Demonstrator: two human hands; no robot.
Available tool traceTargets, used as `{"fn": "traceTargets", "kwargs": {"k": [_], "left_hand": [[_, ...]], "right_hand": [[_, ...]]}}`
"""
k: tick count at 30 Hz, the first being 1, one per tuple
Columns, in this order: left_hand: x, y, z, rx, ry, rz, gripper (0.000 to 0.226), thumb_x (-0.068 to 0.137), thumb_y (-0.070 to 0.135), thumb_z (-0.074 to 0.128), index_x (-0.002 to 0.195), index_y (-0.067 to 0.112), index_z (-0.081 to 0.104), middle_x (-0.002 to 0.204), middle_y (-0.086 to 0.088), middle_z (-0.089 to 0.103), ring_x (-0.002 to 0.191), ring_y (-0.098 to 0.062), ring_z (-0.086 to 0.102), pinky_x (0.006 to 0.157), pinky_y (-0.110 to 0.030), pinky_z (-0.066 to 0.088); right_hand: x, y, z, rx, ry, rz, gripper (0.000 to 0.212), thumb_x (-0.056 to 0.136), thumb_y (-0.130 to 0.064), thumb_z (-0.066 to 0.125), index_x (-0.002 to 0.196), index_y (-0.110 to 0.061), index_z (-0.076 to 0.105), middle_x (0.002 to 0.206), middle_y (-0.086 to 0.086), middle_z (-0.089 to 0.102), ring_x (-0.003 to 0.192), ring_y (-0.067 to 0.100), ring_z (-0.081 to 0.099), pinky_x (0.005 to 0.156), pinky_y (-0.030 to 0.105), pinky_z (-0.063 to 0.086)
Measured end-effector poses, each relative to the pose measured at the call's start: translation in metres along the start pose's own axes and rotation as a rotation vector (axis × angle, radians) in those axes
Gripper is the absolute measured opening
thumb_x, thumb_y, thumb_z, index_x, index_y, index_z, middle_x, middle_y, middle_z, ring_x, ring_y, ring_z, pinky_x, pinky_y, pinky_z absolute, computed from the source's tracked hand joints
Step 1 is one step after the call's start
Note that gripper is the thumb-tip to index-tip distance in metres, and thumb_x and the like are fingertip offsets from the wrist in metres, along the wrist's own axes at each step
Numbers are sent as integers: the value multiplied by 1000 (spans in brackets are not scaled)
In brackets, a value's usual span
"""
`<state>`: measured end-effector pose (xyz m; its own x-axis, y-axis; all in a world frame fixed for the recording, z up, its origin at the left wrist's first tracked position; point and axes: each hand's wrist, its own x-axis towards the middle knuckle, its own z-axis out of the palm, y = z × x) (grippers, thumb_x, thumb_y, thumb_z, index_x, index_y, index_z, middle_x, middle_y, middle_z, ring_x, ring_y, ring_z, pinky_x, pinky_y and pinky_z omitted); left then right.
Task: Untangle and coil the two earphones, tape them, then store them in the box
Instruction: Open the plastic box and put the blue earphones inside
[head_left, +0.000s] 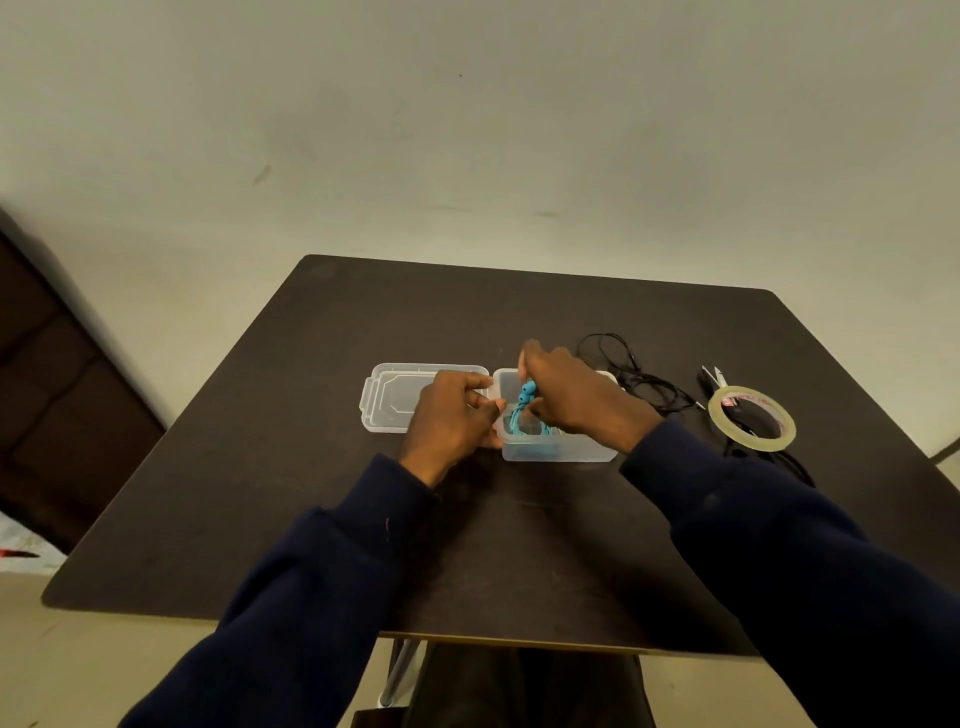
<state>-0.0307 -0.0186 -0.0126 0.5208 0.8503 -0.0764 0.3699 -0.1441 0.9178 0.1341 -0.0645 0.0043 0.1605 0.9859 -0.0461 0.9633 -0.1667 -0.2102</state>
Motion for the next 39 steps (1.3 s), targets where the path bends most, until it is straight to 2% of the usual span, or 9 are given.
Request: {"fn": "traceTargets", "kwargs": {"k": [3, 8, 11, 17, 21, 24, 28, 35, 39], "left_hand": [[0, 2, -1, 9, -5, 3, 44, 94, 17, 68, 137, 14, 56, 95, 0, 67, 72, -11, 73, 71, -30, 63], [1, 1, -4, 14, -19, 8, 47, 94, 18, 69, 138, 15, 55, 116, -11, 71, 75, -13, 74, 73, -31, 63], [2, 0, -4, 7, -22, 3, 47, 93, 20, 70, 138, 16, 56, 115, -11, 71, 76, -14, 75, 74, -33, 64], [2, -3, -4, -25, -35, 4, 48, 92, 20, 71, 138, 17, 56, 106, -7, 73, 71, -9, 74, 62, -22, 61], [-1, -5, -4, -91, -36, -7, 46, 93, 19, 70, 137, 16, 56, 94, 3, 67, 75, -12, 75, 63, -24, 62], [-2, -7, -3, -123, -25, -4, 45, 92, 19, 70, 135, 14, 58, 105, -4, 69, 82, -16, 76, 71, -35, 64], [-1, -9, -2, -138, -18, -9, 44, 91, 19, 71, 133, 12, 60, 115, -9, 69, 84, -17, 76, 66, -31, 64], [-2, -11, -1, -155, -11, -12, 45, 90, 17, 72, 133, 10, 60, 114, -10, 70, 84, -18, 77, 65, -32, 64], [-3, -14, -5, -214, -24, -30, 43, 89, 16, 72, 131, 10, 62, 112, -11, 70, 82, -18, 77, 66, -34, 64]], "right_hand": [[0, 6, 6, -29, 78, 4, 30, 92, -19, 73, 118, -15, 57, 124, 12, 59, 99, 20, 61, 78, 24, 47], [-8, 8, 13, -88, 143, -70, 42, 91, -26, 75, 125, -13, 56, 121, 14, 64, 99, 23, 66, 83, 29, 54], [-9, 11, 14, 1, 220, -71, 31, 89, -24, 77, 110, -10, 60, 109, 13, 70, 90, 21, 69, 78, 30, 59], [-9, 21, 0, 212, 73, -78, 14, 89, -7, 74, 103, -9, 77, 111, 5, 75, 86, 5, 70, 73, 12, 57], [-15, 32, -11, 314, 148, 24, 9, 88, -6, 75, 96, -9, 78, 96, 7, 76, 75, 12, 74, 75, 20, 61], [-22, 34, -17, 352, 179, 100, 4, 87, -10, 77, 90, -10, 78, 83, 4, 75, 67, 11, 74, 71, 22, 62], [-26, 31, -17, 302, 29, 197, 9, 84, -18, 81, 87, -11, 76, 83, -3, 72, 66, 12, 72, 61, 16, 57], [-21, 21, -4, 184, -76, 149, 8, 86, -13, 79, 93, -11, 75, 112, 5, 71, 94, 9, 63, 88, 27, 57], [-30, 22, -15, 278, -29, 176, 6, 87, -8, 77, 90, -12, 74, 99, 4, 74, 71, 3, 68, 64, 15, 55]]}}
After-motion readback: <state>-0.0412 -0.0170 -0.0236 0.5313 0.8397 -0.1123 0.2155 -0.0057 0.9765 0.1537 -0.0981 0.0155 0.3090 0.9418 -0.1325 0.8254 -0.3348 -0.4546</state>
